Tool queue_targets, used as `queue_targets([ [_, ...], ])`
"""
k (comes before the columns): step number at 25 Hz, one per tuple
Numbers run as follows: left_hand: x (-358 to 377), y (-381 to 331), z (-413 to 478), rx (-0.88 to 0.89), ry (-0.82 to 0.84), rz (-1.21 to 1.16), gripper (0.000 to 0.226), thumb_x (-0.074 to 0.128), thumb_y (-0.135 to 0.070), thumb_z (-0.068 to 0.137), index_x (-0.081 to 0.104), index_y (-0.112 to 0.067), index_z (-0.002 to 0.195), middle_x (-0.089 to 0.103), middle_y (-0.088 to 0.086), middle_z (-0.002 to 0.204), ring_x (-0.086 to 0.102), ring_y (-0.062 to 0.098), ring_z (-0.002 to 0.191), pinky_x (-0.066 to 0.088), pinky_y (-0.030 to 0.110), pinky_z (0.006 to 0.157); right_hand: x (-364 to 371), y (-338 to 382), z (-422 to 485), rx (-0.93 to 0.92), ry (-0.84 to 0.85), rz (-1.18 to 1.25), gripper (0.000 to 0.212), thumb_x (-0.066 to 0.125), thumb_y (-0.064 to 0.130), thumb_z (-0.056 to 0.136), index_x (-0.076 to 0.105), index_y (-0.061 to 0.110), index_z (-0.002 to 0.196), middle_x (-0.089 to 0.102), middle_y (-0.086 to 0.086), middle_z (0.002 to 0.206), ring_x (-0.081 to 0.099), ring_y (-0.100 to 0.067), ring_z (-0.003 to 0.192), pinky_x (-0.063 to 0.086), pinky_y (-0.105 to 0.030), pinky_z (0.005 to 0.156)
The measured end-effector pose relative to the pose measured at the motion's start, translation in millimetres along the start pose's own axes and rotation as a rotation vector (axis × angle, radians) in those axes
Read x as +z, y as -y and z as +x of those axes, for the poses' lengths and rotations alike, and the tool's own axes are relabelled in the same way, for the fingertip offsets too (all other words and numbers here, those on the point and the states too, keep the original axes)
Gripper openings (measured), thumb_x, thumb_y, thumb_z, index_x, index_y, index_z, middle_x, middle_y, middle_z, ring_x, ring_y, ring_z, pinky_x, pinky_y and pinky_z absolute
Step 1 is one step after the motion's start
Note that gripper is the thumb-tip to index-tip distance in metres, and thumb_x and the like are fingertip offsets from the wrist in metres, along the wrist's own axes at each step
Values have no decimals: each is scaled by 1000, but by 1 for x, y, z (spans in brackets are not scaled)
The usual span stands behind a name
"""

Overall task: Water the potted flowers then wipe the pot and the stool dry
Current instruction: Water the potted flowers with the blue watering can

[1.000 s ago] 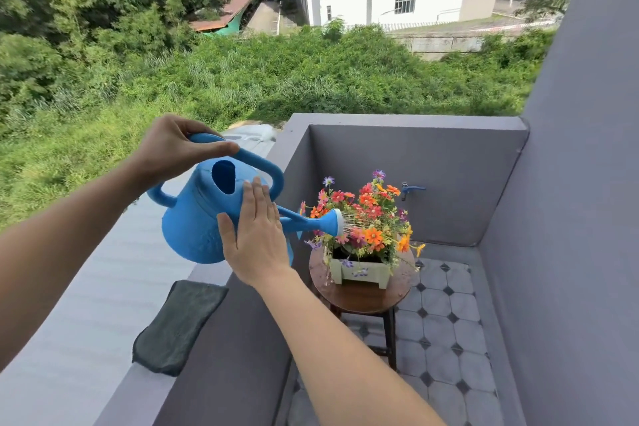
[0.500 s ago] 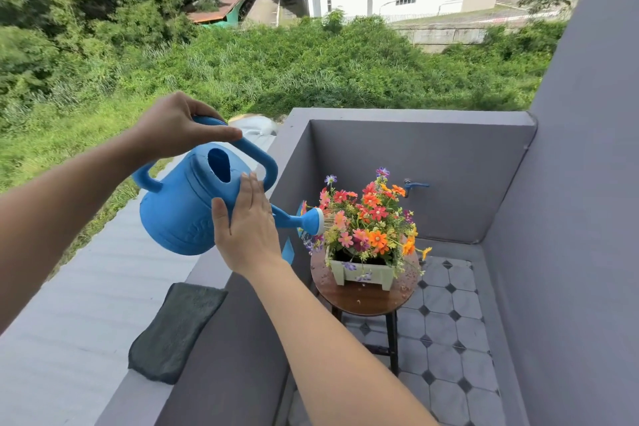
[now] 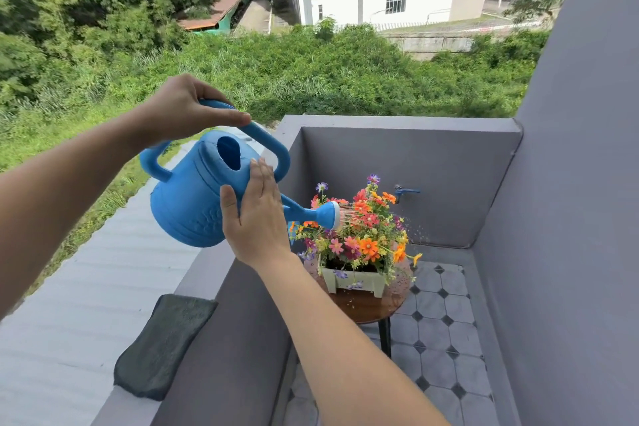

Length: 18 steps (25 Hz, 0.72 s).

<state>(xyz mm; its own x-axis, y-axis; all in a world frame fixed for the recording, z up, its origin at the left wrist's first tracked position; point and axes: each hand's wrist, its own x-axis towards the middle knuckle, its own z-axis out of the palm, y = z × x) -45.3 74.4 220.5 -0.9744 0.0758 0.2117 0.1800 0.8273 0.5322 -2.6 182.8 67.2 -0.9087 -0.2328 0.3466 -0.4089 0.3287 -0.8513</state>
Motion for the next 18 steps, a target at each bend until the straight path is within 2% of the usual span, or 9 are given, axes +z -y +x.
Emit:
queue_targets([
  [2, -1, -6, 5, -16, -35, 24, 41, 75, -46, 68, 74, -9, 83, 38, -4, 43, 27, 7, 32, 20, 15, 33, -9, -1, 7, -10, 6, 9, 64, 36, 36, 101, 15, 2, 150, 14, -13, 160, 5, -23, 149, 4, -36, 121],
  [6, -5, -13, 8, -52, -56, 79, 39, 74, -45, 71, 74, -9, 85, 40, 2, 48, 28, 6, 33, 24, 22, 39, -18, 4, 15, -5, 86, 21, 63, 34, 37, 101, 14, 3, 151, 15, -12, 161, 6, -22, 149, 5, -35, 122],
  [11, -13, -21, 8, -86, 5, 104, 39, 76, -44, 67, 74, -9, 86, 38, -8, 33, 29, 11, 35, 24, 20, 33, -15, 15, 7, 13, 123, 71, 63, 33, 37, 102, 12, 4, 151, 13, -10, 161, 6, -20, 149, 3, -34, 122],
  [15, -15, -31, 6, -81, 83, 112, 35, 76, -45, 66, 74, -13, 81, 36, -7, 34, 27, 9, 33, 23, 20, 33, -13, 20, -1, -13, 75, 115, 61, 34, 37, 102, 15, 4, 150, 15, -12, 160, 8, -22, 149, 6, -36, 122],
  [18, -16, -38, 7, -68, 80, 90, 36, 76, -46, 65, 73, -13, 78, 36, -5, 36, 27, 13, 36, 23, 21, 35, -19, 21, 2, -25, 23, 124, 59, 36, 34, 101, 19, 2, 148, 20, -14, 158, 12, -24, 148, 10, -38, 122],
])
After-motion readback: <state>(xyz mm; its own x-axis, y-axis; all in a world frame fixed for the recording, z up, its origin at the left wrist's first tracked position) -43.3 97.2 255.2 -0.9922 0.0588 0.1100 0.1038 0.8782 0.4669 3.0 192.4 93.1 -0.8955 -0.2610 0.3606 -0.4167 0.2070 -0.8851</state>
